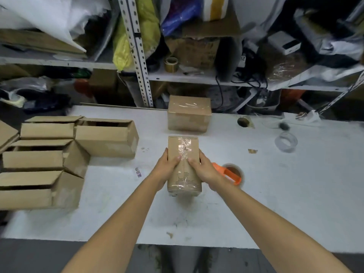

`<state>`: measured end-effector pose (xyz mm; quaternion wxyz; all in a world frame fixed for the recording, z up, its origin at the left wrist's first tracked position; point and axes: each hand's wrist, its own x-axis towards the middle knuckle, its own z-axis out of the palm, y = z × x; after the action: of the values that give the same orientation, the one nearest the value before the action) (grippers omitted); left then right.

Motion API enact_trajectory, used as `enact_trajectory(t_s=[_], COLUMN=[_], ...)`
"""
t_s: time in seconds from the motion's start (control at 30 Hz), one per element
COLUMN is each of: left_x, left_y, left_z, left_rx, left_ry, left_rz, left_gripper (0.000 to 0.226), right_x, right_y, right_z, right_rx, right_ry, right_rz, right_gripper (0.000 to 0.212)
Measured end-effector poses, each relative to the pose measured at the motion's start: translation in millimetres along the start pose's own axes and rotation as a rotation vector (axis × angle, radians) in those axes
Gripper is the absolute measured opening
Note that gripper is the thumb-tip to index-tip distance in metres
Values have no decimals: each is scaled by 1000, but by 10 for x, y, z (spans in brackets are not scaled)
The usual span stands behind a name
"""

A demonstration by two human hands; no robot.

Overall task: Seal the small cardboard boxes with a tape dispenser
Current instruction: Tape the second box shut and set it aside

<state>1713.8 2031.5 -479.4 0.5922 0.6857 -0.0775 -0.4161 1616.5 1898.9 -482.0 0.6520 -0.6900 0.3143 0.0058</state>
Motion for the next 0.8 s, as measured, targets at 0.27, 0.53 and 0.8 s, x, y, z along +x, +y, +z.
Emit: enact_trajectory(t_s=[0.27, 0.53, 0.8], left_x=[61, 76, 112], left_y=[-278, -303, -297], left_z=[20, 37, 21], left_rx=[-11, 9, 71], left_ry=[4, 57, 161], left_rz=[-61, -61, -53], left_gripper=[34, 33, 68], right_x=[4, -33, -68], right_y=[294, 530, 941], right_z=[14, -631, -663], right_rx=[62, -873, -1016], right_ry=[-54, 451, 208], right_rz=[93, 74, 153], right_gripper=[40, 61, 69])
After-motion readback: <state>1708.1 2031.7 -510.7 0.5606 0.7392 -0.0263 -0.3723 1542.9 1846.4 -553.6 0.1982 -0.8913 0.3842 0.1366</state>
